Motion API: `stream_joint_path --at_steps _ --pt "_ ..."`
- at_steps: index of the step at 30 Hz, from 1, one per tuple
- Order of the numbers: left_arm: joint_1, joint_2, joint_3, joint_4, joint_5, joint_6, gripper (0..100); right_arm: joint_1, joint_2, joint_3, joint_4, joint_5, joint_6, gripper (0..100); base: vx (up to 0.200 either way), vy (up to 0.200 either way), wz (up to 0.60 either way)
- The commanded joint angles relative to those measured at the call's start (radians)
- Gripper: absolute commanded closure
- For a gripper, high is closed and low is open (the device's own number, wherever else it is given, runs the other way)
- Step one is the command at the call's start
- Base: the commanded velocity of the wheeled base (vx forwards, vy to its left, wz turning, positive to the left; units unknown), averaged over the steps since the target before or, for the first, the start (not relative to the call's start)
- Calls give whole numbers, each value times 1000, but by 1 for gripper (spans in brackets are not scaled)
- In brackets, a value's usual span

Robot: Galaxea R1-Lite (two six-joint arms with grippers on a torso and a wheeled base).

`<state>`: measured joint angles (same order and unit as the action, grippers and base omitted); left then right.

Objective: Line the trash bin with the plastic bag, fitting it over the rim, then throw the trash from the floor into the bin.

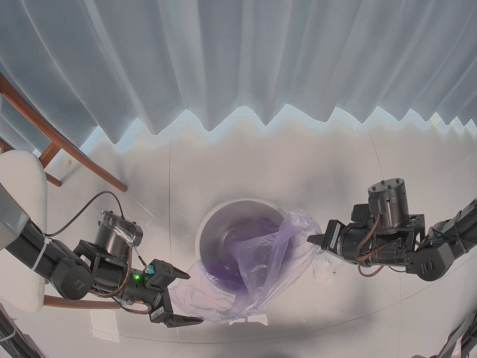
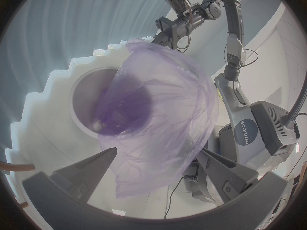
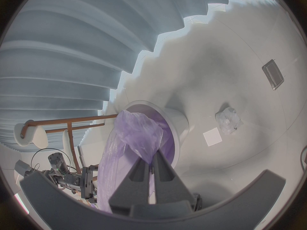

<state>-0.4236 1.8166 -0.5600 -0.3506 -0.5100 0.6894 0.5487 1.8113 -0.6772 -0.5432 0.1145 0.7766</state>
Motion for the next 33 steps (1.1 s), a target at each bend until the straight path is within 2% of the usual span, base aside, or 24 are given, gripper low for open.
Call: stream_joint_path --at_steps 1,9,10,29,33 --pt "6 49 -18 -1 1 -1 0 -1 -7 2 -1 1 0 100 0 0 0" --pt "19 82 -26 -2 1 -1 0 -15 -17 -7 -1 -1 0 100 0 0 0" --pt "19 82 -26 -2 1 -1 100 -15 -17 -7 -1 -1 0 100 0 0 0" --pt "34 -16 -3 7 -39 -19 100 -15 -67 53 11 1 -3 100 0 0 0" --pt "28 -42 43 -5 -65 -148 100 -13 -66 53 12 1 -5 100 0 0 0"
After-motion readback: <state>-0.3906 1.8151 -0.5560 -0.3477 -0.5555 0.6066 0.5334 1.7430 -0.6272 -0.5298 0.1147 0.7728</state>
